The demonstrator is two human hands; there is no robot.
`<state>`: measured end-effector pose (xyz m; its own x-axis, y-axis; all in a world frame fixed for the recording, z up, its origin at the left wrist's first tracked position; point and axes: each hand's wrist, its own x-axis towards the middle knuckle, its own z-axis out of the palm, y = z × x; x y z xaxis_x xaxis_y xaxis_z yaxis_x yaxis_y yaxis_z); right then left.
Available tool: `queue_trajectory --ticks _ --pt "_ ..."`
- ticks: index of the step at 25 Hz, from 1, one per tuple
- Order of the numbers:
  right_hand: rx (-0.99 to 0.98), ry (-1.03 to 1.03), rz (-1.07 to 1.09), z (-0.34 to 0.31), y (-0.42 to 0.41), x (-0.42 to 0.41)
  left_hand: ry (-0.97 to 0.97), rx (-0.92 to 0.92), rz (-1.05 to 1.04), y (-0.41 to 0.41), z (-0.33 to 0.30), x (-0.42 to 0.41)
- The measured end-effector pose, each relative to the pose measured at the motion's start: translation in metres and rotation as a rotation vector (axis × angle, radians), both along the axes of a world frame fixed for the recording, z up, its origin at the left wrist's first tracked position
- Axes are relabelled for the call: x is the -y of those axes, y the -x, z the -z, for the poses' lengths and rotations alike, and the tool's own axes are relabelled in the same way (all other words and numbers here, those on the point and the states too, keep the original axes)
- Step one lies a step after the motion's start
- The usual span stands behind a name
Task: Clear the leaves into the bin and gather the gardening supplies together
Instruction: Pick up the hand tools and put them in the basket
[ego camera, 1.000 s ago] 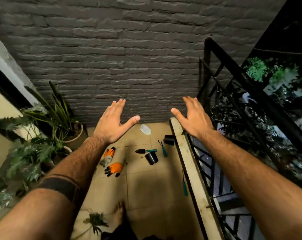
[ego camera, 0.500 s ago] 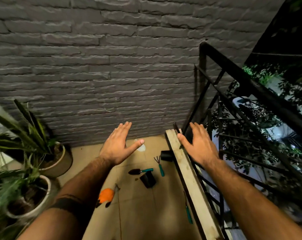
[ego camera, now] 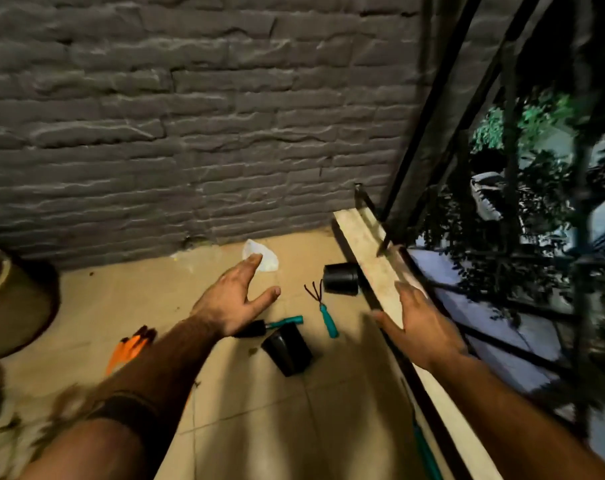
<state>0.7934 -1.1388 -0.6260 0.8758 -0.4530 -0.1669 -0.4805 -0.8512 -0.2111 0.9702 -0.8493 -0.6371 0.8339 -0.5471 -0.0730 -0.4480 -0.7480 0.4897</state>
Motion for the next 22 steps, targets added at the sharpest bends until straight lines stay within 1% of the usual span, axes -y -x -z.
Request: queue_trajectory --ticks 3,6,9,12,14,15,17,19,22 --pt "-0.065 0.021 0.069 0.121 0.020 0.024 -0.014 -0.009 -0.003 -0.023 0.109 0.008" --pt "-0.162 0.044 0.145 0.209 0.041 0.042 -0.028 -0.048 -0.006 -0.048 0.194 0.010" --pt "-0.249 0.023 0.187 0.275 0.059 0.054 -0.067 -0.117 0.012 -0.069 0.261 0.009" --pt "-0.401 0.006 0.232 0.311 0.080 0.064 -0.121 -0.169 -0.026 -0.079 0.299 0.009" --pt "-0.493 -0.058 0.332 0.329 0.091 0.068 -0.173 -0.211 -0.040 -0.080 0.316 0.010" --pt "-0.506 -0.082 0.378 0.336 0.096 0.067 -0.215 -0.218 -0.014 -0.080 0.322 0.012" --pt "-0.507 -0.077 0.420 0.353 0.103 0.063 -0.278 -0.205 0.067 -0.077 0.334 0.017" --pt "-0.492 -0.042 0.443 0.367 0.105 0.057 -0.327 -0.153 0.135 -0.075 0.347 0.025" --pt "-0.405 -0.060 0.508 0.367 0.094 0.048 -0.421 -0.124 0.140 -0.077 0.356 0.036"
